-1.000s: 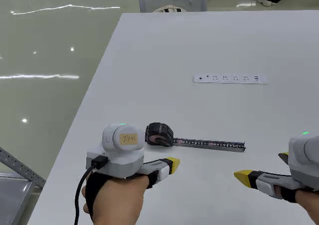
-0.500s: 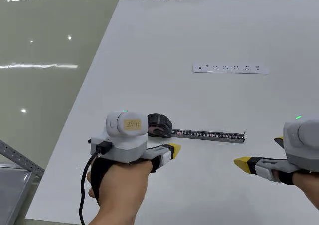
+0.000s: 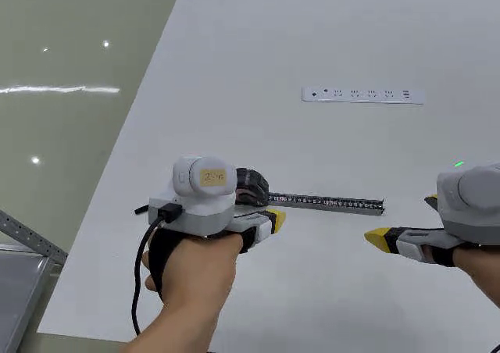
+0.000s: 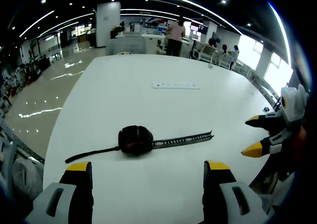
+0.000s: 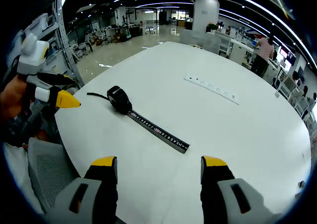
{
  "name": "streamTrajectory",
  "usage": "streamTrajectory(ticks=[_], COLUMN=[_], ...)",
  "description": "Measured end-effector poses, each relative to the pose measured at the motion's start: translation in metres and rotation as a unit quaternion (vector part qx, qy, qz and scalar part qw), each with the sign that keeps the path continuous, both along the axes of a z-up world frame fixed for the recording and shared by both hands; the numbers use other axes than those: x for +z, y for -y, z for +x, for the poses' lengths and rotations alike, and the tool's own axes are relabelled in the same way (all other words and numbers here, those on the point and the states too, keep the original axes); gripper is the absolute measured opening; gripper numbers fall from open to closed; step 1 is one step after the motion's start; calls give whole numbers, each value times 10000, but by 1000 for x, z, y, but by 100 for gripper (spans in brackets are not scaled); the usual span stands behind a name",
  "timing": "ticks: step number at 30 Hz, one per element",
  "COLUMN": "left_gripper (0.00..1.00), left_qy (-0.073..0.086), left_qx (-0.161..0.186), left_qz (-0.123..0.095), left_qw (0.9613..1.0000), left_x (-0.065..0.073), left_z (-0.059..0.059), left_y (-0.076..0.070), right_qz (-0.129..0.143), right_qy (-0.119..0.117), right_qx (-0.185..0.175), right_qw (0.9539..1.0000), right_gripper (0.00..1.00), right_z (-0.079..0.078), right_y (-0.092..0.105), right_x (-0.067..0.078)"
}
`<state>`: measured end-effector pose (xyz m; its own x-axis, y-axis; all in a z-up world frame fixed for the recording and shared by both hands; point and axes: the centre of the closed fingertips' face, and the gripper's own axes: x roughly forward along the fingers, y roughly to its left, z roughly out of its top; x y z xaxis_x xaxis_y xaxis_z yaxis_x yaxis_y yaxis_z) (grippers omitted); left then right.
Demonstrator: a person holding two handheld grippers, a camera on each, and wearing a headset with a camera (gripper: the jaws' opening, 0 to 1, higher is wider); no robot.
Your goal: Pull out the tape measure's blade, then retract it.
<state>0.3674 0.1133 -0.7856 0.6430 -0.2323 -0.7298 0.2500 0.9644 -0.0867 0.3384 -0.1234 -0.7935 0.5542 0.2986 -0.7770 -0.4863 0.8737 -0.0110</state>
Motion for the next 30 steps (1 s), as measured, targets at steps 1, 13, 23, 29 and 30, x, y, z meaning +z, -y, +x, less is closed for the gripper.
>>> streamTrajectory(ticks=[1, 13, 23, 29, 30], left_gripper=[90, 89, 88, 87, 87], left_qy=[-13, -95, -139, -158, -162], left_qx=[8, 48, 104, 133, 137], left_qz=[2, 26, 22, 19, 18], left_qw=[10000, 9999, 9998, 9998, 9998], left_x=[-2, -12, -20, -24, -24], left_z=[1, 10, 16, 21, 22], left_y=[0, 2, 1, 0, 1], right_qz=[-9, -166, -301, -349, -350], right_qy=[-8, -74, -136, -182, -194], right_qx=[14, 235, 434, 573, 577], right_qw=[10000, 9996, 9985, 9976, 9975], right_gripper=[70, 68, 67, 66, 66], right_z=[0, 11, 20, 24, 24], right_y=[0, 6, 7, 7, 7], right_x=[0, -13, -22, -29, -30])
